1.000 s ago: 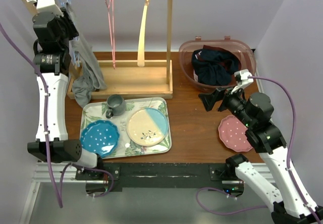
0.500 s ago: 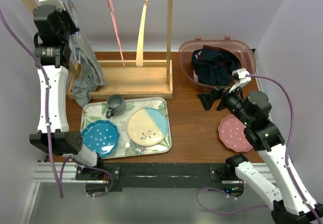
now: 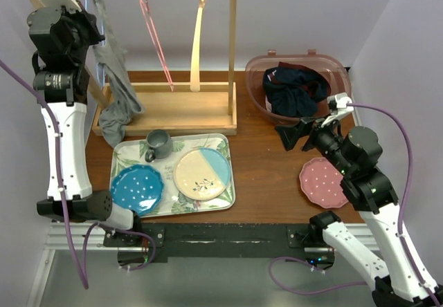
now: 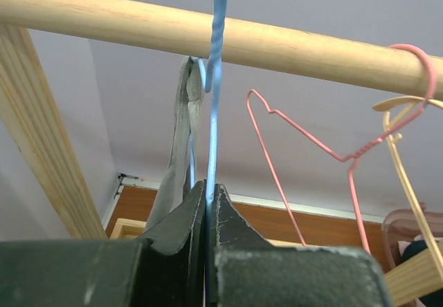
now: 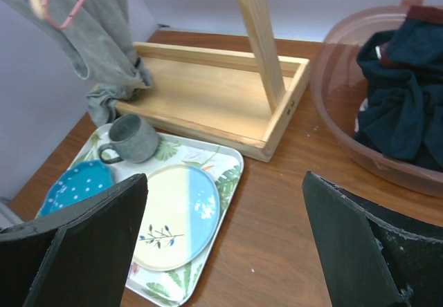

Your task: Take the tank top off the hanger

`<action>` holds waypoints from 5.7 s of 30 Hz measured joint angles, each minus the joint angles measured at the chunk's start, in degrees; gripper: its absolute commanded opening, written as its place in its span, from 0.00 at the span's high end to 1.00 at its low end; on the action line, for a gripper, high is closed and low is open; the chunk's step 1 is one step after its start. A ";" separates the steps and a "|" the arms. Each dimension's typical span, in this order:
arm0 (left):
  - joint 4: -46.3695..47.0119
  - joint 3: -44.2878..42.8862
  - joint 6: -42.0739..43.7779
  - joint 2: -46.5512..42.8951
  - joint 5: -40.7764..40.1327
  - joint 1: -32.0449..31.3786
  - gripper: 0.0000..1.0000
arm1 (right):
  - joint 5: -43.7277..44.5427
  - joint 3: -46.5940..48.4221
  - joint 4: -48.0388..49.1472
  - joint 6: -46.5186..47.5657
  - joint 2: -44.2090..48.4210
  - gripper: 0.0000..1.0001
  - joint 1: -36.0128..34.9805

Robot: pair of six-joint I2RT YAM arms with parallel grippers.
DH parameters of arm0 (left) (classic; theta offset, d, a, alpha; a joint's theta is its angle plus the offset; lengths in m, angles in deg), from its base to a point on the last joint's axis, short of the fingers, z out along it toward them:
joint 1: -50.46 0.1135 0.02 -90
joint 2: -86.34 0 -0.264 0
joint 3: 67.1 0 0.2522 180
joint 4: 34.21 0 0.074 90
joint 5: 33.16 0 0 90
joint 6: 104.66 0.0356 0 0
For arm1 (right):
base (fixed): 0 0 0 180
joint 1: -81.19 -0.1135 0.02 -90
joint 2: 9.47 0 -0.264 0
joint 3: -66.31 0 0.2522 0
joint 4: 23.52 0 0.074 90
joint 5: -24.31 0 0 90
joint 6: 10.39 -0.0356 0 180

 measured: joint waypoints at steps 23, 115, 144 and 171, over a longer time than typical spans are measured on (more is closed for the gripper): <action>-6.86 14.34 -4.52 -16.79 7.52 0.07 1.00 | -23.74 4.46 21.18 -2.82 -6.60 0.13 -2.38; -0.83 36.76 -12.24 -32.98 20.13 0.26 1.00 | 8.85 34.27 32.52 35.19 -64.89 1.00 -56.65; -4.33 39.06 -12.31 -45.03 24.94 0.26 1.00 | 26.60 21.53 53.77 28.35 -60.37 0.14 -44.28; -5.20 41.53 -13.25 -48.96 27.39 0.15 1.00 | 44.68 25.14 81.26 28.20 -85.22 1.00 -43.80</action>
